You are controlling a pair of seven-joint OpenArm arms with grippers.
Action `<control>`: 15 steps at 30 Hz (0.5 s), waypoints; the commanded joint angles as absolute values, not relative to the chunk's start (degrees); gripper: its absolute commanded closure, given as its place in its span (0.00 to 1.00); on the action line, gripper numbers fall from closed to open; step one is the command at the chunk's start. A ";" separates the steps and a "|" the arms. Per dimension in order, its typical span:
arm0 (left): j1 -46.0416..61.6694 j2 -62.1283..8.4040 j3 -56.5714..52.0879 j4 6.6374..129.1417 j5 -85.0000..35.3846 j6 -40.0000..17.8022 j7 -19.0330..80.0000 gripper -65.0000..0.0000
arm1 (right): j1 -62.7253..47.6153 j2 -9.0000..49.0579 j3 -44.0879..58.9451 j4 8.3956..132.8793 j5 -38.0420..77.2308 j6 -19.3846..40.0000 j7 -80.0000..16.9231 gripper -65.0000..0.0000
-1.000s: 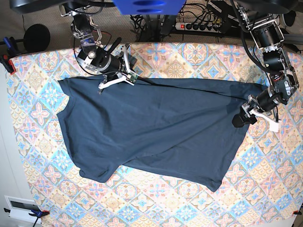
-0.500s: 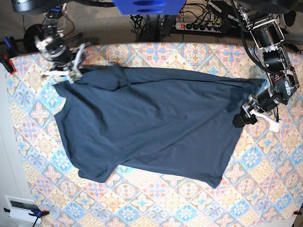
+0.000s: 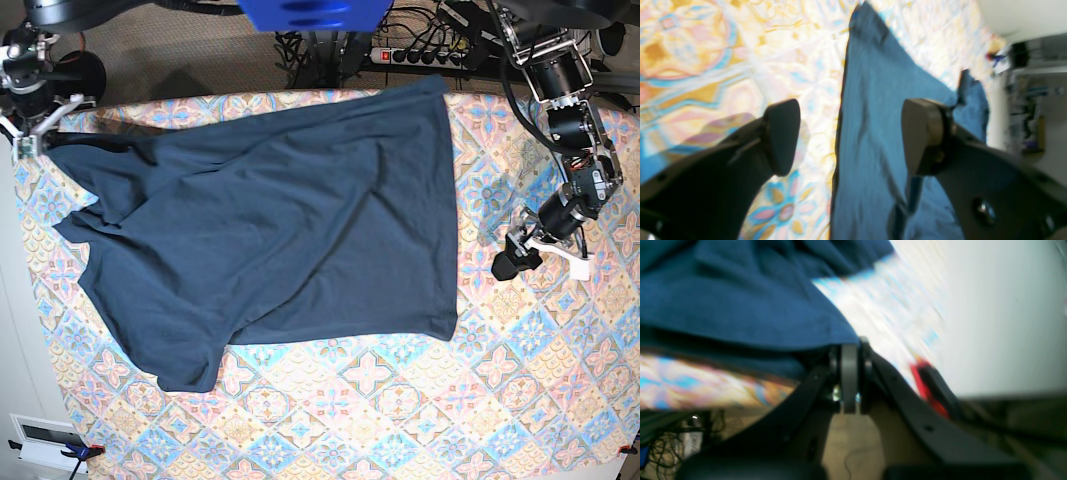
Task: Layout the t-shirt on the table in an organized manner, then fold the t-shirt properly
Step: 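Pull the collar edge with the right gripper away from the left gripper, then release the left gripper and grasp the shirt's hem corner with it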
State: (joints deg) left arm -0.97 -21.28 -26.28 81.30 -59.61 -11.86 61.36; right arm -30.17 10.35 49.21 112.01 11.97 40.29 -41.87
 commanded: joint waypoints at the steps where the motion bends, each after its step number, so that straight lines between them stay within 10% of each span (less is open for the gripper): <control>1: -1.98 -22.55 -25.63 82.07 -60.70 -12.35 59.47 0.28 | -30.11 11.30 50.24 112.75 12.70 40.00 -41.01 0.99; 15: -11.82 -19.91 -8.48 73.36 -52.44 -12.18 52.79 0.28 | -29.93 8.92 51.03 112.57 11.03 40.00 -41.10 0.99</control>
State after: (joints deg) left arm -10.81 -19.14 -8.14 72.60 -51.55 -11.84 53.54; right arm -29.63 7.99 50.52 111.70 10.74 40.32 -42.06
